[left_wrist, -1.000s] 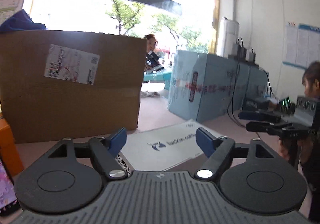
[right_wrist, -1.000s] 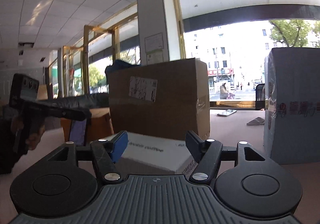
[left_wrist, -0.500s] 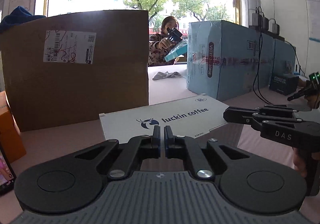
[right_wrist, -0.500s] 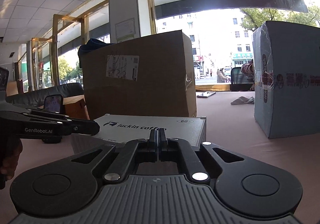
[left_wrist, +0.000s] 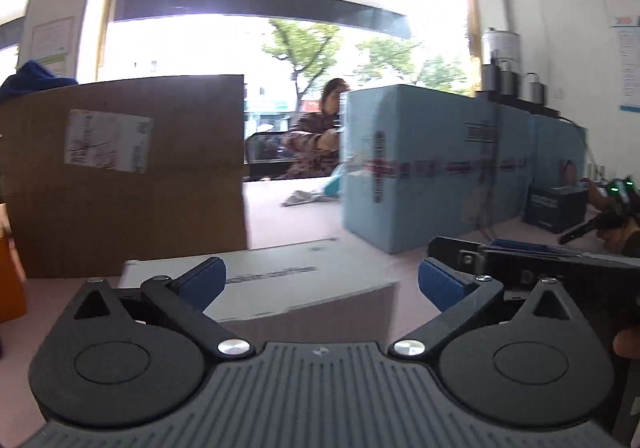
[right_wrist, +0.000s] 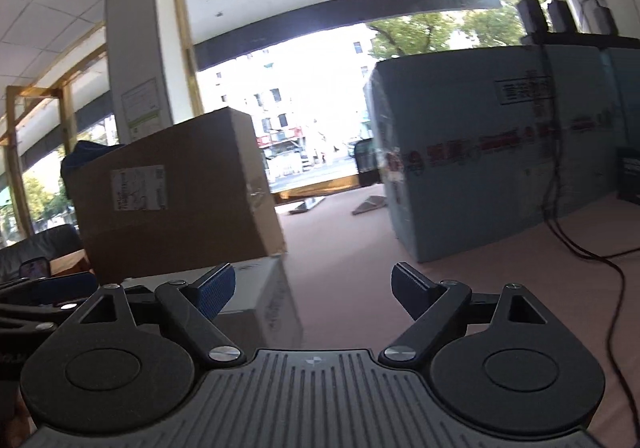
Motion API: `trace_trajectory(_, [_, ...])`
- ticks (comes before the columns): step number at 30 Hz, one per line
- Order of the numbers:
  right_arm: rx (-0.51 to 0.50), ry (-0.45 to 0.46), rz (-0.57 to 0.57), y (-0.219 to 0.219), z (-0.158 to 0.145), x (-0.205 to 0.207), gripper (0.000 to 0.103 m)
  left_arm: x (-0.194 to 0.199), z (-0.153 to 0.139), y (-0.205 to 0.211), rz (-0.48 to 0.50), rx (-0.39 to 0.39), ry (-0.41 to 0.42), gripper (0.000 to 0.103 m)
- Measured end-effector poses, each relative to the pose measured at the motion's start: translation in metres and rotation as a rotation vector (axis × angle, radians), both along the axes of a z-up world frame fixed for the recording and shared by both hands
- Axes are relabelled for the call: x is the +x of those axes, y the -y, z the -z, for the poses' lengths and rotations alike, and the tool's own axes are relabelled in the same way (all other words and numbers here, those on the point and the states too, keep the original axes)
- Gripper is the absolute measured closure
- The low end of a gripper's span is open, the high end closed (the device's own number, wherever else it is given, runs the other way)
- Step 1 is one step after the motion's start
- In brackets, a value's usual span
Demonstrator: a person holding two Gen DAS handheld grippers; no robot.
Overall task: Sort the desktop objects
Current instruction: 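Open the right gripper and withdraw both tools from the closed box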
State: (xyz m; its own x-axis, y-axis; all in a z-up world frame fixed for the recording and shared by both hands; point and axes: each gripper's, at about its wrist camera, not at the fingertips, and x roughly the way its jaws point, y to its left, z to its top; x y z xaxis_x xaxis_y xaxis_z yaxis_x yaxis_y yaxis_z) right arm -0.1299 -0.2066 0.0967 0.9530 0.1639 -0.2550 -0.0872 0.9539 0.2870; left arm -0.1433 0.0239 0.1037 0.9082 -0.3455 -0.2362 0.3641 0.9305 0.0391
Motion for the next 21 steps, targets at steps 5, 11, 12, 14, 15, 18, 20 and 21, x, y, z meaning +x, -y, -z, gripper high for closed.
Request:
trace_trajectory(5, [-0.067,-0.073,0.223,0.018,0.02,-0.014,0.005,0.001,0.013,0.055,0.07,0.071,-0.052,0.0])
trace_trajectory(11, [-0.158,-0.184,0.472,0.042,0.038,0.0,0.0,0.047,0.036,0.101,0.106,-0.005,-0.152,0.0])
trace_trajectory(12, [-0.149,-0.214,0.512,0.047,0.041,0.006,0.0,0.056,0.04,0.11,0.102,-0.007,-0.158,0.0])
trace_trajectory(14, [-0.139,-0.302,0.552,0.06,0.05,0.02,0.0,0.076,0.048,0.128,0.076,0.006,-0.197,0.0])
trace_trajectory(15, [-0.14,-0.356,0.56,0.065,0.055,0.029,0.0,0.085,0.053,0.134,0.049,0.023,-0.235,0.0])
trace_trajectory(18, [-0.185,-0.498,0.567,0.068,0.068,0.05,0.0,0.12,0.068,0.144,-0.025,0.037,-0.394,0.0])
trace_trajectory(20, [-0.235,-0.512,0.583,0.063,0.07,0.052,0.0,0.135,0.072,0.142,-0.043,0.005,-0.448,0.0])
trace_trajectory(21, [-0.243,-0.516,0.585,0.062,0.072,0.052,0.0,0.135,0.072,0.143,-0.048,0.01,-0.446,0.0])
